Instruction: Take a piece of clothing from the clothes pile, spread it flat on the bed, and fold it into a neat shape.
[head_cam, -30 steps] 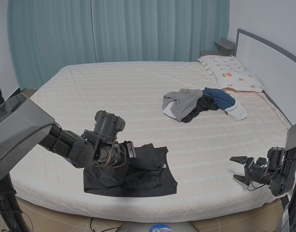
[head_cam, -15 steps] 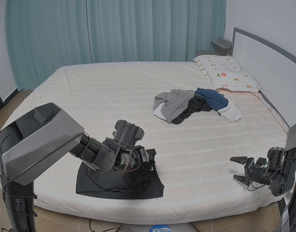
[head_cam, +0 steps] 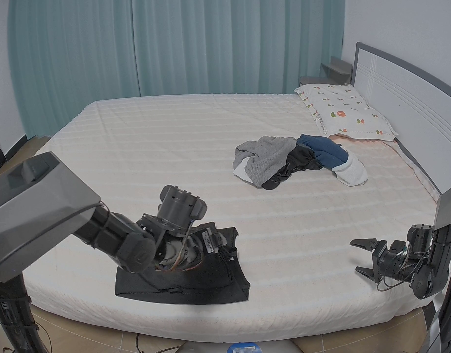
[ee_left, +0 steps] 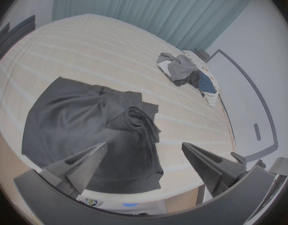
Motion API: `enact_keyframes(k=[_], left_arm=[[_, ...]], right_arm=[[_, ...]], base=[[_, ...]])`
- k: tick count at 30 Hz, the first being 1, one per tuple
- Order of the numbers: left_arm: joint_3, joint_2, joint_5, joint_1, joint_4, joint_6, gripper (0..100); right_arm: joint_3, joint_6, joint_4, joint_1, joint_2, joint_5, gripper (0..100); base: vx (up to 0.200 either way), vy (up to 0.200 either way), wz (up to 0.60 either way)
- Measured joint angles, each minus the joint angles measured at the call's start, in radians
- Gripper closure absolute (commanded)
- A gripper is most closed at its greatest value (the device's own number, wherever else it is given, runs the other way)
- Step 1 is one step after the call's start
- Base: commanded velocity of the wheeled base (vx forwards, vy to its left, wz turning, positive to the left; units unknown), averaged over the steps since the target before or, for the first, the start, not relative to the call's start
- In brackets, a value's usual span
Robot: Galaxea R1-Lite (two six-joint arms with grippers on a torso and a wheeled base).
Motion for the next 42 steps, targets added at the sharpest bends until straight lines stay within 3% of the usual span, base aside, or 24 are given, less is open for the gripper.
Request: enact_keyframes(k=[9, 13, 17, 27, 31, 36, 42], left_arm=[[0.266, -0.134, -0.11, 0.077, -0.156, -0.119, 0], [0.351, -0.168, -0.151, 0.108, -0.263, -0.21, 0], [0.416, -0.185, -0.199, 0.157, -0.349, -0.232, 0], [0.448, -0.201, -0.241, 0.276, -0.378, -0.245, 0], [0.453, -0.2, -0.279, 0.307, -0.38, -0.244, 0], [0.46, -0.196, -0.332, 0.356, -0.383, -0.242, 0], [0.463, -0.162, -0.366, 0.426, -0.385, -0.237, 0]], right_arm=[[0.001, -0.017, 0.0, 0.013, 0.001, -0.013, 0], [0.006, -0.031, 0.0, 0.059, -0.003, -0.059, 0], [0.011, -0.037, 0.0, 0.134, -0.006, -0.134, 0], [-0.047, -0.051, 0.0, 0.323, 0.004, -0.204, 0], [-0.117, -0.071, 0.015, 0.371, 0.001, -0.209, 0], [-0.214, -0.108, 0.141, 0.424, -0.008, -0.21, 0], [-0.247, -0.18, 0.175, 0.448, -0.02, -0.215, 0]], base=[[-0.022, 0.0, 0.0], [0.0, 0.0, 0.0], [0.0, 0.0, 0.0], [0.0, 0.18, 0.0], [0.0, 0.2, 0.0], [0.0, 0.2, 0.0], [0.0, 0.2, 0.0]])
